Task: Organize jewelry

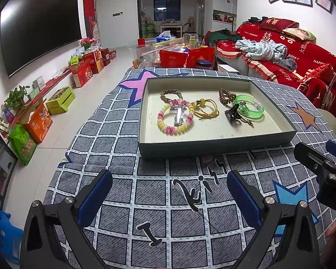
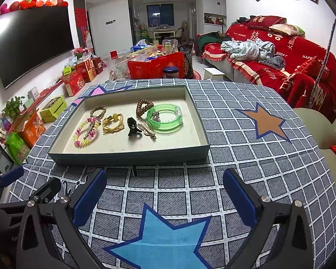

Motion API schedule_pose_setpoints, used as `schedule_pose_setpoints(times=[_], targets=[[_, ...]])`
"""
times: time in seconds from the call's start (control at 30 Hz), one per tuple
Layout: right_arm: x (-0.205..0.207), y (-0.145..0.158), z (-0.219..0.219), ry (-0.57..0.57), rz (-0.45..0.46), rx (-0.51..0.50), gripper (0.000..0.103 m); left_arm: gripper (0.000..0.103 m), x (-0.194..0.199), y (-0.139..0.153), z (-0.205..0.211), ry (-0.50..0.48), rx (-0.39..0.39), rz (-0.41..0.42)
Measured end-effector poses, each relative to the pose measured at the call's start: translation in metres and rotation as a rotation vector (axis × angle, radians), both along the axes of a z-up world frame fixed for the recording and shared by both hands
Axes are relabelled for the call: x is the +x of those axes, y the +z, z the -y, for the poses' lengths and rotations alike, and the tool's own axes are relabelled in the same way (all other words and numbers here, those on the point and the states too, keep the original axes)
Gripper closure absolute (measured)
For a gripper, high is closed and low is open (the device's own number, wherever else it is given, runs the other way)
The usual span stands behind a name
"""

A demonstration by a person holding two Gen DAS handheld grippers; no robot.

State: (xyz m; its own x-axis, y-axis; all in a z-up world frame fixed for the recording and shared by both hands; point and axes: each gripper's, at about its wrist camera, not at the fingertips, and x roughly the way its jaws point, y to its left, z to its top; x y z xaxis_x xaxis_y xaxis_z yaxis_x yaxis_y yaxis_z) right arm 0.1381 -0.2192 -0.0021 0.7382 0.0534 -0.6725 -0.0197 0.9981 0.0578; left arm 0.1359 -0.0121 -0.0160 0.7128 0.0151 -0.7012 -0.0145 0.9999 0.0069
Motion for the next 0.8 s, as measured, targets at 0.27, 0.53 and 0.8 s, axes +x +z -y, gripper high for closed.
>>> schedule_pose_setpoints(times=[0.27,0.53,0.8], targets=[[0.0006,0.0023,-0.0019,0.001,0.002,0.001,0.0,0.0,-0.0006,0.0,-0.0001,-0.002,0.002,0.001],[0.0003,0.0017,-0.0016,0.001,0.002,0.0,0.0,0.0,-0.0006,-0.0006,-0.0007,0.0,0.001,0.0],[0.0001,0.0011,-0.0013,0.001,0.002,0.0,0.0,0.0,-0.0004,-0.0006,-0.0005,0.001,0.006,0.002]])
